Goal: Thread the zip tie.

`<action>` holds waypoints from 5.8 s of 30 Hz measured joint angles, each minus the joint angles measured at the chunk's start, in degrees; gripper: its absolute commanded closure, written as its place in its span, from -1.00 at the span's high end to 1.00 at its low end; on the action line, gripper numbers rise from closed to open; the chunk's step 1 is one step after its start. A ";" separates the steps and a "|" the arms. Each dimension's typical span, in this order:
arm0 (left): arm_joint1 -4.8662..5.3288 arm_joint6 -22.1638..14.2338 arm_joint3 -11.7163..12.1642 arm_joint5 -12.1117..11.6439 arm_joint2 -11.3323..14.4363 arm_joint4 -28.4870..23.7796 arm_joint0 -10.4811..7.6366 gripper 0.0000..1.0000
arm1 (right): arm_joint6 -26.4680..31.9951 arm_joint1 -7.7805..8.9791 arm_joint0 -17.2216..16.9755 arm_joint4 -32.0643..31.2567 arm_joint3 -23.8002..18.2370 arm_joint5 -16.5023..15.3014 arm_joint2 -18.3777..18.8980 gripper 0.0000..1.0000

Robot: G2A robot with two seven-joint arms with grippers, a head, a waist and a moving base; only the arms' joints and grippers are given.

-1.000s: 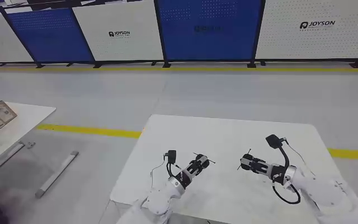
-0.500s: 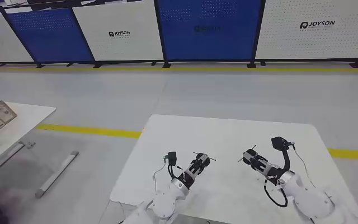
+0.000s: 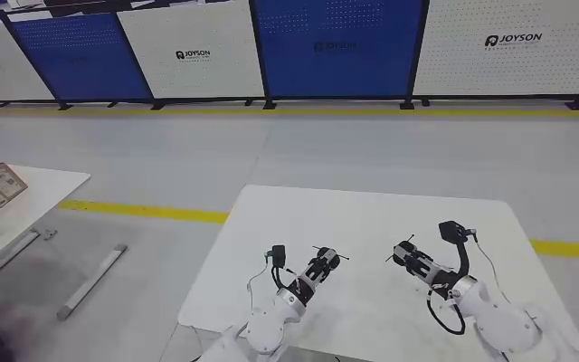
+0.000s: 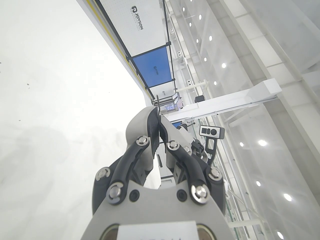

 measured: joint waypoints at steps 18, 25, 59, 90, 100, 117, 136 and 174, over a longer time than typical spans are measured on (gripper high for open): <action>0.00 0.00 0.00 0.00 0.00 0.00 0.00 -1.00 | -19.05 -0.78 -7.88 -3.38 -3.73 1.49 2.81 -1.00; 0.00 0.00 0.00 0.00 0.00 0.00 0.00 -1.00 | -18.04 -0.77 -7.78 -3.29 -3.67 1.45 2.79 -1.00; 0.00 0.00 0.00 0.00 0.00 0.00 0.00 -1.00 | -39.22 -3.74 -13.92 -13.18 -4.68 -3.03 -4.42 -1.00; 0.06 -0.09 0.25 0.61 0.17 2.67 -0.30 -1.00 | -34.84 -7.21 -10.16 4.88 1.54 -6.82 -8.79 -1.00; 0.05 0.70 0.45 0.83 0.72 6.30 -0.28 -1.00 | -34.73 -7.25 -10.17 4.88 1.66 -6.76 -8.84 -1.00; 0.05 0.70 0.45 0.83 0.72 6.31 -0.28 -1.00 | -33.23 -8.84 -7.62 4.22 4.17 -5.27 -11.30 -1.00; 0.05 0.70 0.45 0.83 0.72 6.31 -0.28 -1.00 | -36.37 -10.41 -7.31 2.96 6.89 -8.06 -12.18 -1.00; 0.05 0.70 0.45 0.83 0.72 6.31 -0.28 -1.00 | -33.26 -12.92 -8.40 3.03 6.18 -5.01 -10.08 -1.00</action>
